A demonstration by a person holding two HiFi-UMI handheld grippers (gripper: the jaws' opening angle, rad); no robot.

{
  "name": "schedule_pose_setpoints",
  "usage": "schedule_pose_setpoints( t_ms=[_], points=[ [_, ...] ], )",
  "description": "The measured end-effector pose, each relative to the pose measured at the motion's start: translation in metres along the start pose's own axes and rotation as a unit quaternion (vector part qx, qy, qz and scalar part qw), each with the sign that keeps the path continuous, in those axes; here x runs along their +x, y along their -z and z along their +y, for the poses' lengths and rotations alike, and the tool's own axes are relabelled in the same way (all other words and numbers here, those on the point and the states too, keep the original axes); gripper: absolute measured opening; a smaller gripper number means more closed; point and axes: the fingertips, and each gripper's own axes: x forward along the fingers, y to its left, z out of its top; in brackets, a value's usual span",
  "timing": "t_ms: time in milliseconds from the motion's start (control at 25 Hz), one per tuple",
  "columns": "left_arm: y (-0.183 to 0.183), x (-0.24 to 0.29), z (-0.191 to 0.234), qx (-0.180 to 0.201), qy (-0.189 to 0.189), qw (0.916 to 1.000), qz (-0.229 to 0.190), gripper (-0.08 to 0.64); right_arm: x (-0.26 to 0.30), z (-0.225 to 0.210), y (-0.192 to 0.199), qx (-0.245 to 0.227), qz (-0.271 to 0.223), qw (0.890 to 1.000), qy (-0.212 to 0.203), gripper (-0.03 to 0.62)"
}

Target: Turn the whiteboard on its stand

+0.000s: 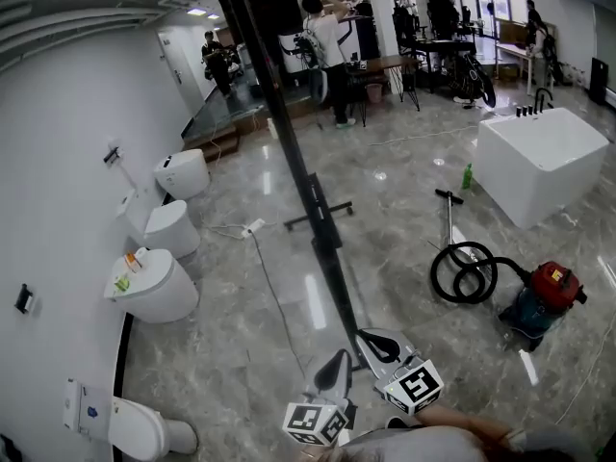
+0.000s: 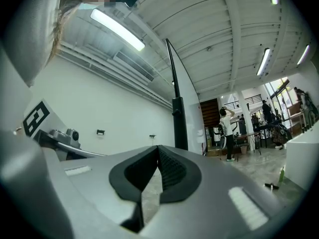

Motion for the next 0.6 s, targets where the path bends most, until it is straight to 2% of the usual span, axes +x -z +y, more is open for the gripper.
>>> schedule_pose_setpoints(
  t_ms=[120, 280, 480, 600],
  points=[
    [0.001, -0.001, -0.004, 0.000, -0.003, 1.0000, -0.001, -0.005, -0.004, 0.000, -0.001, 0.010, -0.002, 1.000, -0.004, -0.005],
    [0.009, -0.005, -0.008, 0.025, -0.011, 0.9996, 0.006, -0.005, -0.009, 0.004, 0.004, 0.029, 0.007, 0.999, -0.029, -0.005],
    [0.036, -0.016, -0.017, 0.022, -0.027, 0.9993, 0.013, -0.005, -0.026, 0.010, 0.020, 0.049, 0.013, 0.997, -0.051, -0.005],
    [0.038, -0.020, -0.022, 0.028, -0.027, 0.9992, 0.013, -0.005, -0.034, 0.011, 0.023, 0.048, 0.015, 0.997, -0.058, -0.005]
  ],
)
